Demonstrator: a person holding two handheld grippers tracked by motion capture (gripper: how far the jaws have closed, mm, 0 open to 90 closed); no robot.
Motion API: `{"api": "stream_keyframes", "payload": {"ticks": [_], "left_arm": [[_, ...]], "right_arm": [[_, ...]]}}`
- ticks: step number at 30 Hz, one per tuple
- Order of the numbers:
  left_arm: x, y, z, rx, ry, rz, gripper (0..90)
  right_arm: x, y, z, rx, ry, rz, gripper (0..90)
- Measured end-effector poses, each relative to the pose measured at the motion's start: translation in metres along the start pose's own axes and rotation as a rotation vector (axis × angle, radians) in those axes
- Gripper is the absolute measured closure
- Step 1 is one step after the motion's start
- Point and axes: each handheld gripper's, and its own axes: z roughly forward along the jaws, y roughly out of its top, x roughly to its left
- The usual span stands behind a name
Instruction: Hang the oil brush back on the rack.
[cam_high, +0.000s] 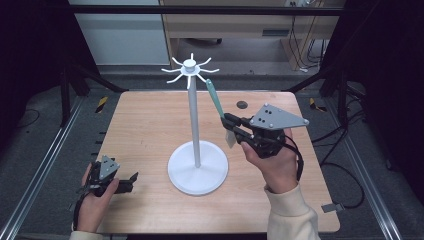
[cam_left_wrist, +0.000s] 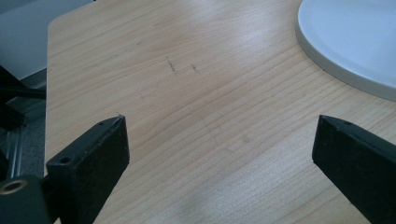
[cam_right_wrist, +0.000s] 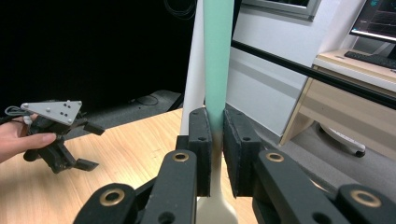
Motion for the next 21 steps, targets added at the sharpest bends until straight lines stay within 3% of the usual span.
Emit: {"api": "stream_keyframes", "payload": {"ticks": [17, 21], "left_arm": [[-0.001, 0.0, 0.001, 0.004, -0.001, 0.003, 3.5], [0.0, 0.0, 0.001, 0.004, -0.002, 0.0, 3.6]], "right_arm": [[0.013, -0.004, 0.022, -0.017, -0.027, 0.077, 81.9], [0.015, -0.004, 0.024, -0.024, -0.031, 0.072, 82.0]]}}
